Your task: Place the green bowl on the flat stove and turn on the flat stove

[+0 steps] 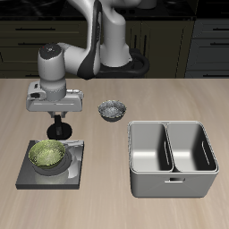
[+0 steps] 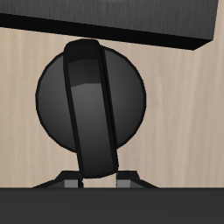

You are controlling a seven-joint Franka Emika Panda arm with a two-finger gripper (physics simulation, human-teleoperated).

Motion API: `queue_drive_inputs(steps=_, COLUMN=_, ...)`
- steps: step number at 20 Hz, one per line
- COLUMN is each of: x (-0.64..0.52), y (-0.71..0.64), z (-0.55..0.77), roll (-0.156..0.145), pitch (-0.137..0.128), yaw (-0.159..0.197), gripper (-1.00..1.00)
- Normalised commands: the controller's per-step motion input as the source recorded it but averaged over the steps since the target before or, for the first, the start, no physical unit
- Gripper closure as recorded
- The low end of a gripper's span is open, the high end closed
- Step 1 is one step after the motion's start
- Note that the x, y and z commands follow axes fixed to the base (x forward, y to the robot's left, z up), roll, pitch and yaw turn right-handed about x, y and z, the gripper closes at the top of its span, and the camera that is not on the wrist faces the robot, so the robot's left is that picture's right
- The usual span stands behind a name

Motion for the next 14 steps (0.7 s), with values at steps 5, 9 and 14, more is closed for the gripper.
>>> queue_drive_inputs(steps=5, x=0.12, y=-0.3, z=0.2, roll=-0.085, pitch=-0.047, yaw=0.027, gripper=1.0)
queue_drive_inputs(steps=9, x=0.23, y=-0.36, z=0.09, roll=-0.108, pitch=-0.015, yaw=-0.002, gripper=1.0)
queue_drive_inputs(steps=14, x=0.04, y=-0.28, z=0.12, roll=-0.066, pitch=-0.023, yaw=0.024, gripper=1.0)
